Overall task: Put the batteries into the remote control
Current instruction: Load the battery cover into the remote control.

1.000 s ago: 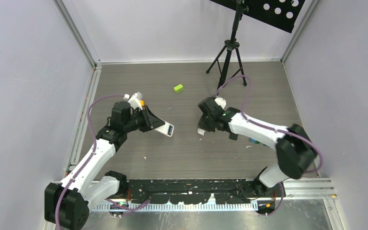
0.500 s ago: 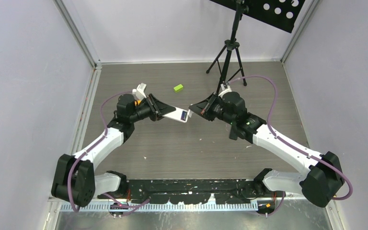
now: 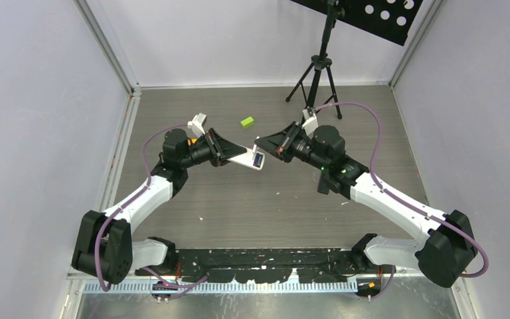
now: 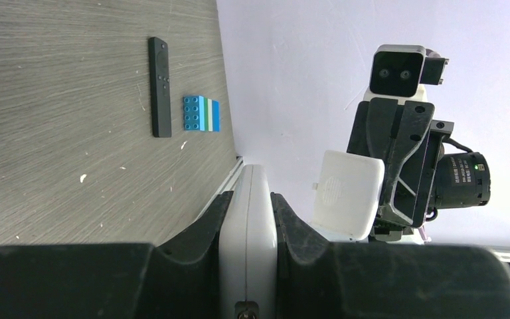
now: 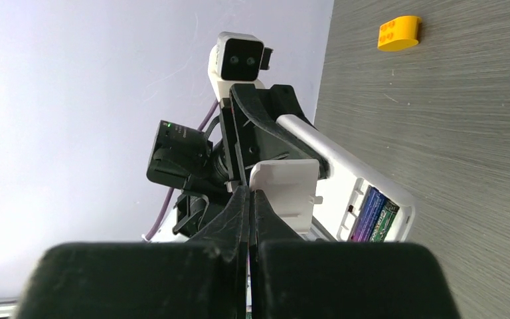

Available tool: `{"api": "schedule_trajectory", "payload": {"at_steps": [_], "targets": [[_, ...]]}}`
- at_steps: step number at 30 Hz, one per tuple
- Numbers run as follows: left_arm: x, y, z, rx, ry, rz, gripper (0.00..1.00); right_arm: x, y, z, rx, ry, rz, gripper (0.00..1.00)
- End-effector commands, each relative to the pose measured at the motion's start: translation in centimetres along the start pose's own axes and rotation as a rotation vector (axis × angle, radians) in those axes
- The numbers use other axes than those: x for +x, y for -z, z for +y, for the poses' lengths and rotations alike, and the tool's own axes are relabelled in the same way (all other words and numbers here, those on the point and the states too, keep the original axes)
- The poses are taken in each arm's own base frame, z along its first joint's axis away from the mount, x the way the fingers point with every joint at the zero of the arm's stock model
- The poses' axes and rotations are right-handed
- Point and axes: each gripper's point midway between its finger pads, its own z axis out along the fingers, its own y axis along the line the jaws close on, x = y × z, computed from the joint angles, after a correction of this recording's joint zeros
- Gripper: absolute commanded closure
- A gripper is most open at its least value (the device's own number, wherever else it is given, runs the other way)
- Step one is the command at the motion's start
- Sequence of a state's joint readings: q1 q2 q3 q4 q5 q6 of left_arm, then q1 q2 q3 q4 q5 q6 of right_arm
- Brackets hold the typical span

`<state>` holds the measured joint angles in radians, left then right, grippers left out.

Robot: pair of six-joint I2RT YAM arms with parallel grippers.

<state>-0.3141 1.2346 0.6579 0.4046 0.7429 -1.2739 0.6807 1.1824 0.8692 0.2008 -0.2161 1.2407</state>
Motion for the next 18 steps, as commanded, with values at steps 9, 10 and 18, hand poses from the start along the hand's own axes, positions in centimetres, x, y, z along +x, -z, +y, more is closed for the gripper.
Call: {"api": "schedule_trajectory", "payload": {"at_steps": [9, 10, 18], "targets": [[-0.5, 0.1, -5.1, 0.154, -0.013, 0.026, 1.00, 0.9, 0.3, 1.4, -0.092, -0.021, 0.040, 1.00], [-0.5, 0.1, -5.1, 0.160, -0.012, 0.027, 1.00, 0.9, 0.3, 1.5, -0.097, -0.025, 0.042, 1.00], [-0.5, 0.1, -5.3, 0.174, -0.001, 0.029, 1.00, 1.2, 0.0, 1.8, -0.145, -0.048, 0.052, 1.00]]}}
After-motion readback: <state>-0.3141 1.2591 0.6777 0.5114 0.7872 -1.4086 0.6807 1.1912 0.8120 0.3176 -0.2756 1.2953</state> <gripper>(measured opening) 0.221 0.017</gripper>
